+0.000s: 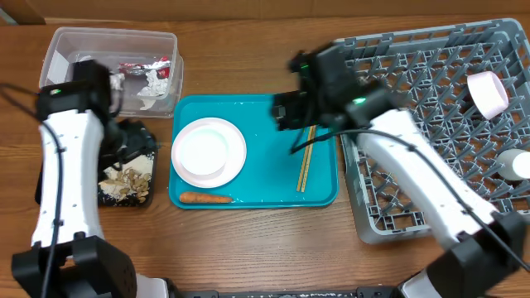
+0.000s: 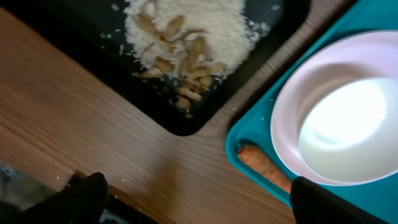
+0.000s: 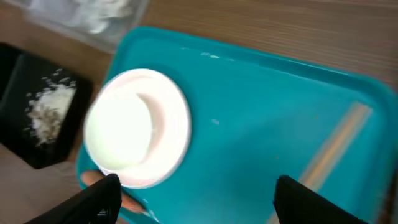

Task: Sort waste into correct bins and load items into the dishwasher
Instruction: 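Reach the right gripper to the pink-rimmed bowl on the plate and grasp it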

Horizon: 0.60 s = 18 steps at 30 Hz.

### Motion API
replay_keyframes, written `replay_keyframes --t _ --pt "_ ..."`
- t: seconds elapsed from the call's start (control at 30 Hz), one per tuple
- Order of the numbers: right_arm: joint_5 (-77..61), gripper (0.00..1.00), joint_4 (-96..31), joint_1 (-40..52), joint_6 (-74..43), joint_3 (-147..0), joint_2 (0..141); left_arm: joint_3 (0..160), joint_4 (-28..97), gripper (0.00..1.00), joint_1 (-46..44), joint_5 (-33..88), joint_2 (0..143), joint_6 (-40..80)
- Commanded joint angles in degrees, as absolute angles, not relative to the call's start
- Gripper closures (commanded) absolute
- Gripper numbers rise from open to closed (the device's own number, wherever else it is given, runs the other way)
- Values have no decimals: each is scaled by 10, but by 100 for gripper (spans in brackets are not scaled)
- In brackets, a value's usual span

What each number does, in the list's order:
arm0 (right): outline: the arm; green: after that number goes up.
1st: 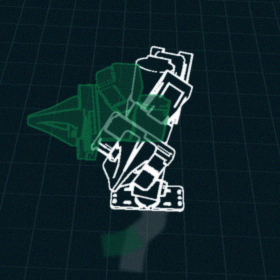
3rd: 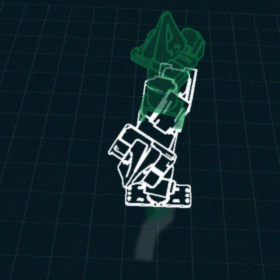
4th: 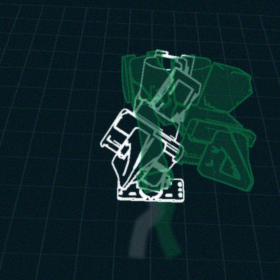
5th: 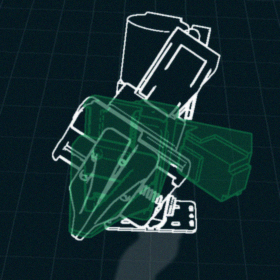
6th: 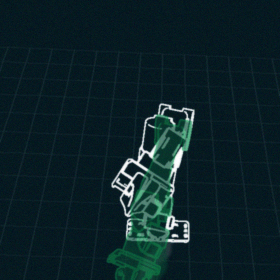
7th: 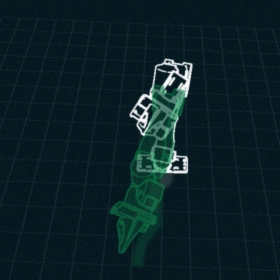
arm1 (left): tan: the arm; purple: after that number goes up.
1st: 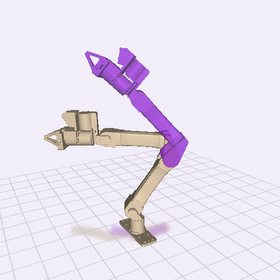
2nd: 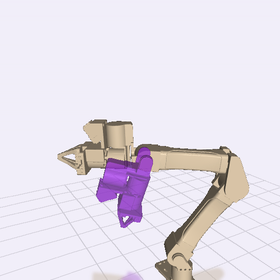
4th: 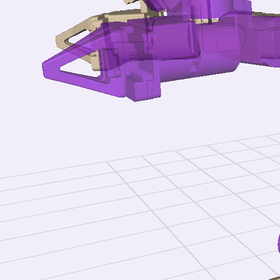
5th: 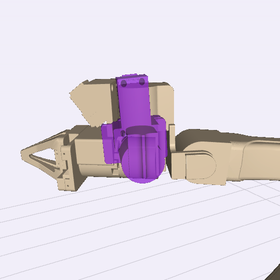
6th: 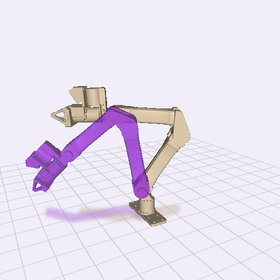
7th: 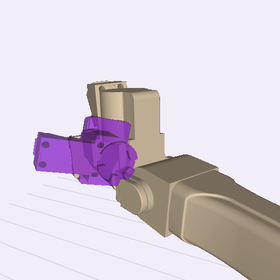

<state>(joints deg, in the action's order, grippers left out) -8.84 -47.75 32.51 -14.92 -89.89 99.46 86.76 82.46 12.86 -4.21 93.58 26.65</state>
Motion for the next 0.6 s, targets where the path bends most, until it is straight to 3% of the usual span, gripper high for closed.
replay_keyframes --t 0.0,0.27,0.57 --pt "-95 19 -443 369 -185 -901 1044 875 828 0 169 -8 921 273" --pt "-95 20 -340 449 -203 -901 1138 875 829 0 191 -2 921 272" --pt "-38 27 -325 476 -254 -901 1204 875 829 0 191 -2 921 270"
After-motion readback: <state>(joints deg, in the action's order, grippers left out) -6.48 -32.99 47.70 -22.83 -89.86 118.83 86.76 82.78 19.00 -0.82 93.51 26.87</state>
